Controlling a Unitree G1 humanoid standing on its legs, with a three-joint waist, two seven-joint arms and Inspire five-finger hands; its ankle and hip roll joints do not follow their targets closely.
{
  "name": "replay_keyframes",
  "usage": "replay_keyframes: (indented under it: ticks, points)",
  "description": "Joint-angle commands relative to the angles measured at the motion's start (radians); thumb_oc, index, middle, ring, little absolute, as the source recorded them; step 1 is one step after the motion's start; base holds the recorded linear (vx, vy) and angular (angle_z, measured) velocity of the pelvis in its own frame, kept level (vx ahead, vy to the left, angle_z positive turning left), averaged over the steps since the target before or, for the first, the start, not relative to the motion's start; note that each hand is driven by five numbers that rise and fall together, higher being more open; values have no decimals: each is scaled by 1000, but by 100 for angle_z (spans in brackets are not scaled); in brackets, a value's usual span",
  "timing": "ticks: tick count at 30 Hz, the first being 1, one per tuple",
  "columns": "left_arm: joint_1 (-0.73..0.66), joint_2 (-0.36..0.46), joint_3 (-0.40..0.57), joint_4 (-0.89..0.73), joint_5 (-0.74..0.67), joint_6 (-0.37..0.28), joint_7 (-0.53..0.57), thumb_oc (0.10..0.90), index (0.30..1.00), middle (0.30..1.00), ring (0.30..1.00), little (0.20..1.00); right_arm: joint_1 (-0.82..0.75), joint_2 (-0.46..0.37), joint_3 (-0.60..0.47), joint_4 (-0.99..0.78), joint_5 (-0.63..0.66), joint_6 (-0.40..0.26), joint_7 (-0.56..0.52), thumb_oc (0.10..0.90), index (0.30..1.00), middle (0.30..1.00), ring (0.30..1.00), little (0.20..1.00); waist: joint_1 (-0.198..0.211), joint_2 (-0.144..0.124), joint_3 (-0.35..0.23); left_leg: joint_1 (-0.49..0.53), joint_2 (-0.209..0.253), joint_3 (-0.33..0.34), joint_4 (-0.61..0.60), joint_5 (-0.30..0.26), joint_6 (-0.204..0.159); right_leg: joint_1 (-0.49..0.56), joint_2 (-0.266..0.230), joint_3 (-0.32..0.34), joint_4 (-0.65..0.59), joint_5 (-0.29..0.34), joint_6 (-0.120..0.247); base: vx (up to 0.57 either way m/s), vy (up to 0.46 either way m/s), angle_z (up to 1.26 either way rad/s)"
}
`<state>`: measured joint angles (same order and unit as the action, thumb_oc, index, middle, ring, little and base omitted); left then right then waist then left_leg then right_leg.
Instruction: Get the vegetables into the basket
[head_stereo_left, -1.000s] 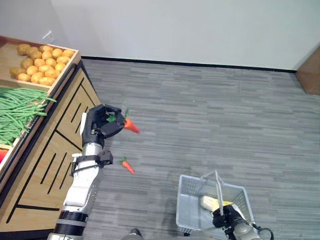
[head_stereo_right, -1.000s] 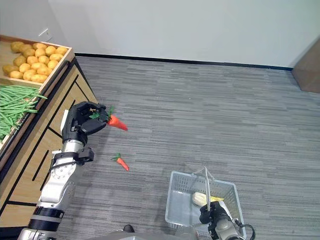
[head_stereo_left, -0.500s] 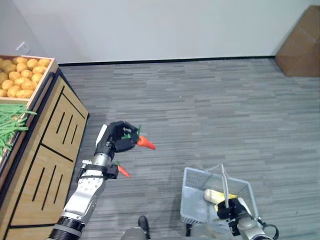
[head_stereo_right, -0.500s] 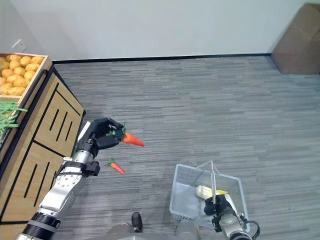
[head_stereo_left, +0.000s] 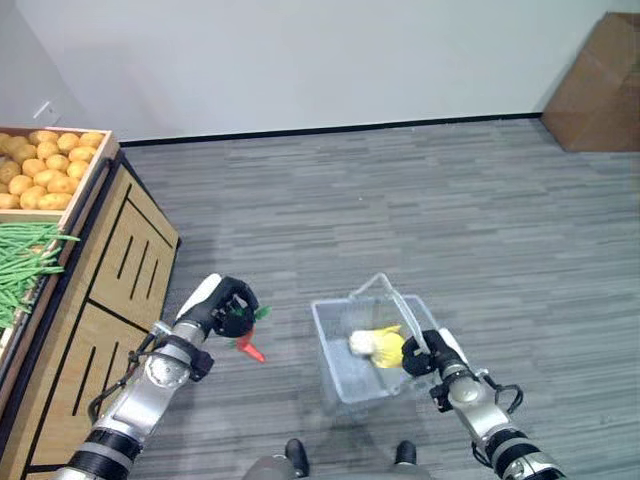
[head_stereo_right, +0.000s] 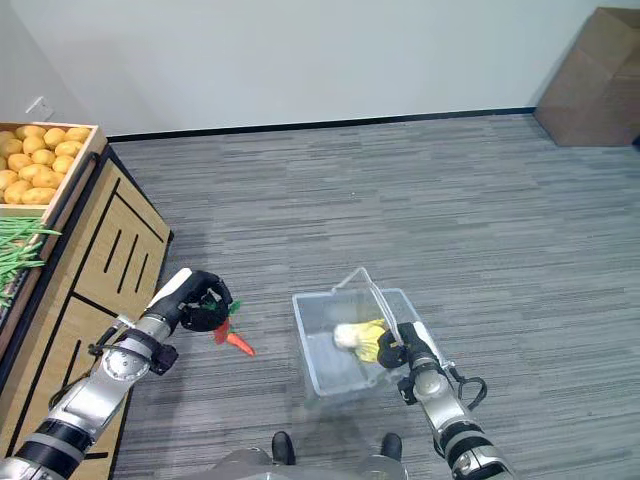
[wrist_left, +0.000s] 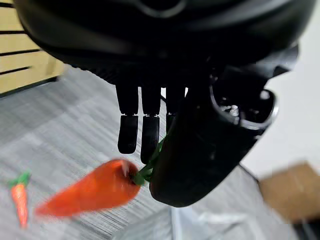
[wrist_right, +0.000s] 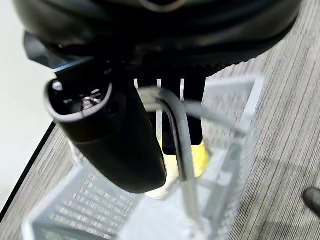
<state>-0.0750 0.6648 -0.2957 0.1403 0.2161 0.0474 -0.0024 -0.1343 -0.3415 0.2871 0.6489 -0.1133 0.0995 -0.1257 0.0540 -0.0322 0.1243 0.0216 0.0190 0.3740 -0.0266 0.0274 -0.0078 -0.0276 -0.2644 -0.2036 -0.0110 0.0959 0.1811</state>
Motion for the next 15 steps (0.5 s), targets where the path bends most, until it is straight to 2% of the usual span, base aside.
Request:
replay_keyframes:
  ticks: [1,6,9,11,15]
  points:
    - [-144,41,2,-63,148,-46,29,400,300,300,300,300,-80,-45,-14,-162,-53,-77,-7,400,300,300,300,300,-5,-6,-85,18,50,-35,19,-45,-36,-7,-49,10,34,59,53,-13,-62,-5]
    - [-186,33,-42,-36,239,-43,18,400,300,300,300,300,-75,-60,8,-249,-76,-84,14,400,300,300,300,300,-16,7,-93,28,57,-41,-7,-28,-45,-3,-43,5,34,40,49,11,-50,5]
    - [-224,17,-104,-1,307,-44,4,400,300,300,300,300,-84,-61,43,-296,-100,-88,29,400,300,300,300,300,-26,21,-96,37,67,-43,-7,-28,-51,2,-35,5,37,26,41,37,-52,4]
    - [-237,12,-123,3,321,-48,-1,400,300,300,300,300,-92,-62,55,-301,-112,-91,31,400,300,300,300,300,-28,25,-95,39,69,-43,-7,-28,-52,4,-33,4,37,24,40,22,-46,1]
    - [-275,-30,-200,28,350,-57,-19,400,300,300,300,300,-121,-51,106,-269,-160,-81,42,400,300,300,300,300,-37,49,-99,39,78,-44,-11,-20,-61,7,-28,5,40,12,36,26,-49,1]
